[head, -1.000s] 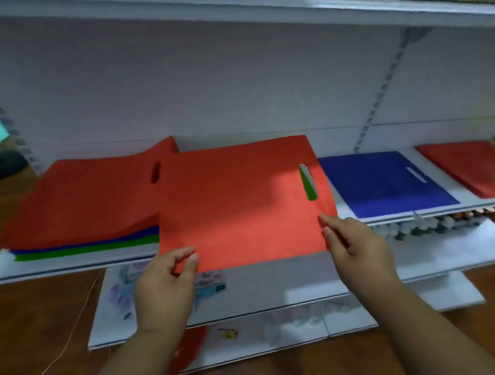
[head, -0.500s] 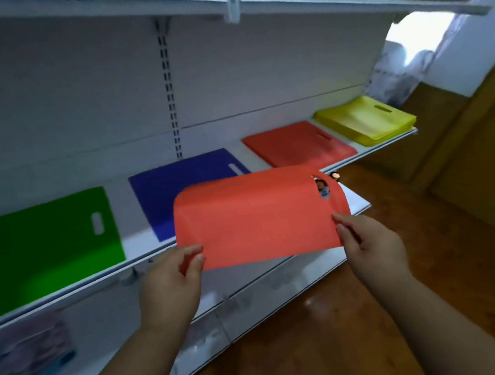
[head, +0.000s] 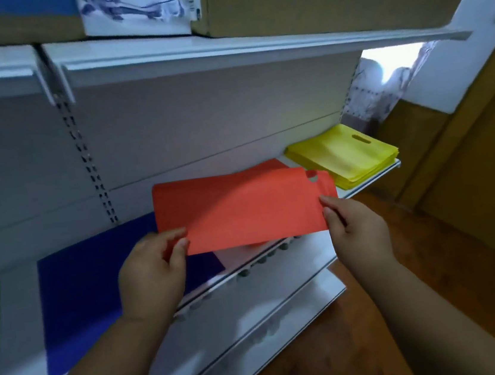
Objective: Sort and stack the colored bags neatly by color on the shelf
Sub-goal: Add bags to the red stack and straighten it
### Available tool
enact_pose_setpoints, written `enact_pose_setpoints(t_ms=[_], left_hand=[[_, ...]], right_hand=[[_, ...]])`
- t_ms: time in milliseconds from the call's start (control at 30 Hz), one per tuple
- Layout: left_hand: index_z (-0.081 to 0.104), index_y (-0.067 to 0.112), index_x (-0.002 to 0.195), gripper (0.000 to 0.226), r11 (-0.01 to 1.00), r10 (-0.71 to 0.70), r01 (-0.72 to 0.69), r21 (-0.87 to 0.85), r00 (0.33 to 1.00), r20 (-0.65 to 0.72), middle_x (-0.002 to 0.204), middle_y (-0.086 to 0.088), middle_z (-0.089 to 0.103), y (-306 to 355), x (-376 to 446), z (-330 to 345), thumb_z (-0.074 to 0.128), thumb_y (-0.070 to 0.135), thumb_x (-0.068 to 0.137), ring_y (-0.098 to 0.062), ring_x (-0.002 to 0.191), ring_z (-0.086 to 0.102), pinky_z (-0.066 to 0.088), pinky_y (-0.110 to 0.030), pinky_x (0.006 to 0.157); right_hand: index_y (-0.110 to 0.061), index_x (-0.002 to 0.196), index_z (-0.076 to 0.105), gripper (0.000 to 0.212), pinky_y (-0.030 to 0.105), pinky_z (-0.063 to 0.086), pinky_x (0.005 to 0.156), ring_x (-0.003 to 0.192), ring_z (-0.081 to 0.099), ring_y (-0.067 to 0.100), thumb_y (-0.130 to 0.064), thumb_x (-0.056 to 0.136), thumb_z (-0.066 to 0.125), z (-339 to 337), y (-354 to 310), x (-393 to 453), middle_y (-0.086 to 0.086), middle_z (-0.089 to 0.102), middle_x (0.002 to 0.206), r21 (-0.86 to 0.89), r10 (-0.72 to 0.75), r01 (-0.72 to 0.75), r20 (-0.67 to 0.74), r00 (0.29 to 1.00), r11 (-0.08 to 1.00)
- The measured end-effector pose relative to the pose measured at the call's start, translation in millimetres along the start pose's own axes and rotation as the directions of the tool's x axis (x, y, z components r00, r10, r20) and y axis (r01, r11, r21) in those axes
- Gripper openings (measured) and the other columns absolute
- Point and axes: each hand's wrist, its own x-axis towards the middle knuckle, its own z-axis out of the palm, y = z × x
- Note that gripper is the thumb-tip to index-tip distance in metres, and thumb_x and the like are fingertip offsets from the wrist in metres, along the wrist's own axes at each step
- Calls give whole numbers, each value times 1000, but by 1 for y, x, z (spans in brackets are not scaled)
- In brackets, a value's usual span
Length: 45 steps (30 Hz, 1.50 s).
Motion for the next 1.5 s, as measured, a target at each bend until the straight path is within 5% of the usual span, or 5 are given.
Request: enact_pose_setpoints(t_ms=[133, 400, 900, 1233, 1500], left_hand=[[76, 19, 102, 20, 997, 17, -17, 71, 1000, -11, 95, -2, 70, 16, 24, 36, 65, 27, 87, -23, 88, 64, 46, -29, 73], [74, 29, 105, 18, 903, -235, 138, 407, 951, 200, 104, -1, 70, 38, 19, 142, 64, 28, 90, -24, 91, 66, 49, -31, 74], [75, 21, 82, 18, 705, -287, 105, 702, 946, 147, 81, -7, 61, 77, 25, 217, 71, 38, 82, -30, 67, 62, 49, -33, 60], [74, 19, 86, 15, 780, -213, 164, 605, 977, 9, 73, -4, 56, 84, -3, 192, 80, 27, 75, -27, 52, 57, 46, -32, 50], [65, 25, 119, 36, 800, -318, 361, 479, 933, -170, 101, 0, 59, 57, -77, 69, 71, 30, 84, -22, 72, 64, 52, -34, 61]], right_hand=[[-21, 124, 67, 29, 30, 46, 87, 108, 62, 22, -24, 97, 56, 12, 29, 50, 0, 69, 119, 26, 33, -34, 35, 999, 999], [-22, 125, 62, 32, 35, 46, 83, 107, 61, 29, -35, 96, 55, 73, 135, 124, 7, 68, 116, -152, 54, 24, 486, 872, 988], [-20, 107, 63, 29, 34, 46, 74, 97, 61, 29, -42, 97, 48, 106, 197, 196, 6, 62, 107, -247, -130, 376, 659, 741, 893], [-23, 118, 66, 30, 35, 49, 79, 97, 62, 29, -39, 95, 55, 101, 127, 166, 7, 62, 109, 115, -409, 426, 582, 703, 897], [-19, 136, 54, 44, 34, 51, 79, 91, 62, 27, -24, 92, 60, 99, -32, 70, 2, 54, 126, 521, -712, 490, 441, 546, 698]])
